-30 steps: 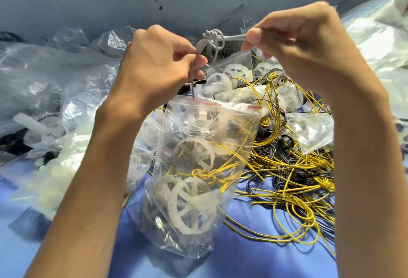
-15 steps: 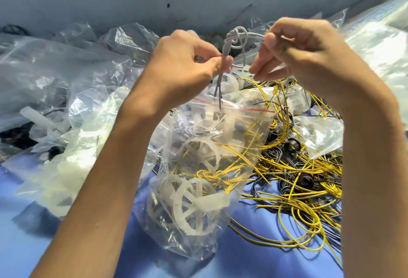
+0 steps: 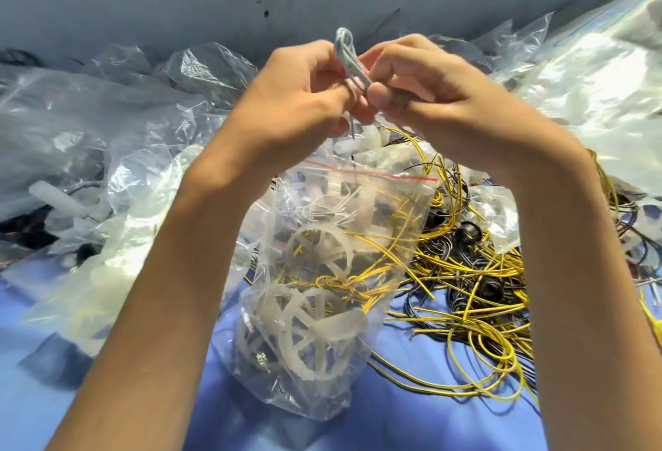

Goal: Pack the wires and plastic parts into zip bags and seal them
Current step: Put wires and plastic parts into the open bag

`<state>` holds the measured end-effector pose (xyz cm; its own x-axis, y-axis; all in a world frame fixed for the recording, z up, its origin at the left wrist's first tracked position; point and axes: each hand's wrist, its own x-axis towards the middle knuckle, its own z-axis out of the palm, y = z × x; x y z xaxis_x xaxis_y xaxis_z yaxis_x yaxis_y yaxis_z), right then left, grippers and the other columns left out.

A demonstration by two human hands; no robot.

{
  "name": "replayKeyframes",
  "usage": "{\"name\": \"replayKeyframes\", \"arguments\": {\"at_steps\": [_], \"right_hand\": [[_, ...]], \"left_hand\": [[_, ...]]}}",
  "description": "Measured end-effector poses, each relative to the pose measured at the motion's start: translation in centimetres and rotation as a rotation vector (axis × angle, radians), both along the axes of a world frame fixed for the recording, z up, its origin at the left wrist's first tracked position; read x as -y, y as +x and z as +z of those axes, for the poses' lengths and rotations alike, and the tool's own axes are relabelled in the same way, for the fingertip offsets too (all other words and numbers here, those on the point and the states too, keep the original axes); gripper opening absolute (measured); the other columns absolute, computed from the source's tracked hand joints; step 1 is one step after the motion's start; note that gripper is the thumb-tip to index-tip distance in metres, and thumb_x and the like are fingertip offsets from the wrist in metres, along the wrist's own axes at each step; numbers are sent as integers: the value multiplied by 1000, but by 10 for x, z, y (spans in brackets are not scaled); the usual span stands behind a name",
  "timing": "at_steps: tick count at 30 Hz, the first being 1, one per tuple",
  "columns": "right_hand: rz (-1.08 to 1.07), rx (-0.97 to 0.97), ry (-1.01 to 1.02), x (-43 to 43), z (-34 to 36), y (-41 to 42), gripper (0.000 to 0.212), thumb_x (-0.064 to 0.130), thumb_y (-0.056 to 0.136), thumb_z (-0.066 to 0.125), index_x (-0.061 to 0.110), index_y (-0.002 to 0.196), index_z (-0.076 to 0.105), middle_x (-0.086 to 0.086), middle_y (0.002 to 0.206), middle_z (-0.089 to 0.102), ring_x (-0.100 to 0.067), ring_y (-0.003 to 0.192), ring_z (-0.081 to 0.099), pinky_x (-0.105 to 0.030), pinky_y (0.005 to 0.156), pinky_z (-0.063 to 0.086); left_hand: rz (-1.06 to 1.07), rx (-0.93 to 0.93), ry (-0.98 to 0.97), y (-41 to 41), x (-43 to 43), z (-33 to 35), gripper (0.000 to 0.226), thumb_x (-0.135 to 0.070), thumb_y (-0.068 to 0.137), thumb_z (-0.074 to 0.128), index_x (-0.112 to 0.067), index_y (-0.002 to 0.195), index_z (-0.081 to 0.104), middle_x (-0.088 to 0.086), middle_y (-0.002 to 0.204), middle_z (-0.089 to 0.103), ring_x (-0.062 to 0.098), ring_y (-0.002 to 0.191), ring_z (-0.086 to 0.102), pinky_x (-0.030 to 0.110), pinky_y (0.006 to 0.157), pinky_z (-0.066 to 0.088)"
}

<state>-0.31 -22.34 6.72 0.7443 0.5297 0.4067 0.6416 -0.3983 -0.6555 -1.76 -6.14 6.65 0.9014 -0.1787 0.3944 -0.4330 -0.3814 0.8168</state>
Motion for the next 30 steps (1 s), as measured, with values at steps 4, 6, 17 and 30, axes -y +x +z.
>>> {"name": "replayKeyframes", "arguments": {"at_steps": [4,6,17,30], "right_hand": [[57,-52,61,2,-1,-2,11,28,89,51,21,80,49,0,81,63,-15,78,57,-44,77,49],[86,-84,94,5,-2,-2,10,24,90,54,19,83,48,3,77,64,-9,74,59,-33,72,52],[-217,3,17,19,-7,11,26,28,85,70,22,107,57,6,70,70,-5,46,55,-14,48,44],[-145,-34,-428,18,-5,10,12,46,76,67,44,87,70,24,48,52,4,45,46,-13,43,30]], "left_hand": [[-129,-122,-82,-5,4,2,19,2,92,44,-12,90,58,-1,71,63,12,70,56,17,64,50],[-182,-144,-106,-6,4,2,15,0,88,48,-8,95,58,2,76,60,14,72,55,16,64,50],[-18,-130,697,8,-26,-8,19,-34,90,57,-26,106,63,-6,101,68,13,97,61,27,85,46],[-286,-122,642,-6,-27,-1,10,-31,88,57,-31,85,67,-14,79,69,1,75,59,17,66,41]]}}
